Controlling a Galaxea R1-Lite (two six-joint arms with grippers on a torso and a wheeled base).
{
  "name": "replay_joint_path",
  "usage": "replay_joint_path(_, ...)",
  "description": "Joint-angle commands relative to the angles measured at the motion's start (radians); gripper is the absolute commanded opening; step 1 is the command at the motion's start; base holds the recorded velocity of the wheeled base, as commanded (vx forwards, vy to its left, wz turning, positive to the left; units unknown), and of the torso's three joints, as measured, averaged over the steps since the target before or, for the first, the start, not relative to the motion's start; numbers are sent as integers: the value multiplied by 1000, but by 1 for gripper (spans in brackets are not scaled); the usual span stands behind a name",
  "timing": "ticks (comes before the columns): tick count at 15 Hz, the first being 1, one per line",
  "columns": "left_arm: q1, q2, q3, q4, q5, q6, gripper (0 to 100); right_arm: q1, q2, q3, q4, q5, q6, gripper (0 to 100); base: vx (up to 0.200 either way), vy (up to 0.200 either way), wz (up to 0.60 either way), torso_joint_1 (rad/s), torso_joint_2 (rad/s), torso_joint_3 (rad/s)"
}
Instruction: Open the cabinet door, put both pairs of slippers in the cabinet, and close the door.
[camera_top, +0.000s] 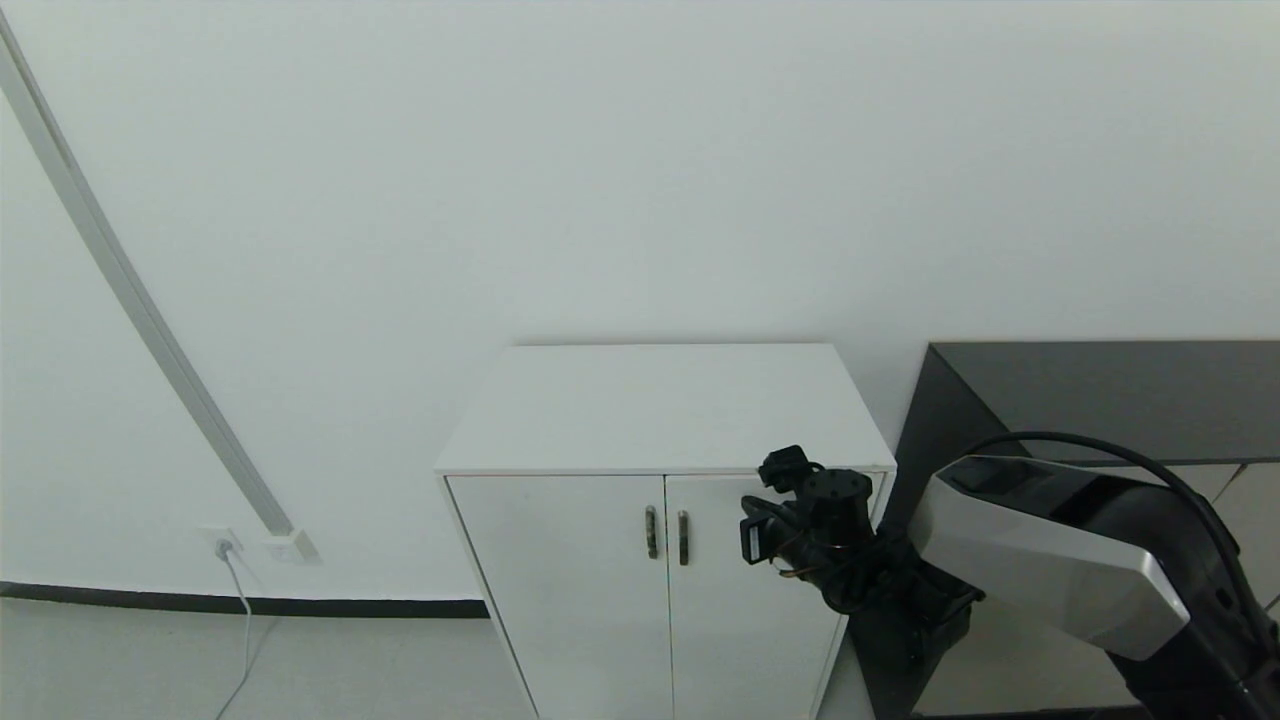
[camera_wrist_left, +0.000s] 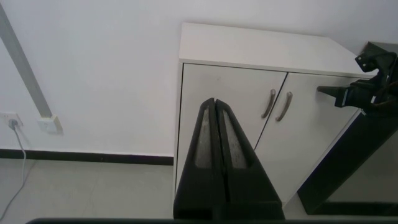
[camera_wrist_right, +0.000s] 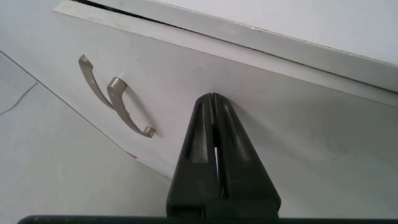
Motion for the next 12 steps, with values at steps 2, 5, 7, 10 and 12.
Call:
replay_joint_path(2, 1, 0, 0, 0, 1, -2, 0, -3, 3, -3, -1, 0, 1, 0, 0, 0, 0, 0, 0, 0)
replay_joint_path(5, 1, 0, 0, 0, 1, 0, 0, -3, 5, -4, 1, 0, 1, 0, 0, 0, 0, 0, 0, 0)
replay_joint_path(7, 1, 2, 0, 0, 1, 0, 0, -3, 11, -20, 9, 0, 3, 0, 0, 0, 0, 0, 0, 0)
replay_joint_path(10, 1, 0, 0, 0, 0, -2, 0, -6, 23, -41, 15, -1, 4, 0, 0, 0, 0, 0, 0, 0)
replay_joint_path(12, 1, 2, 0, 0, 1, -2, 0, -10, 23, -44, 18, -1, 4, 0, 0, 0, 0, 0, 0, 0)
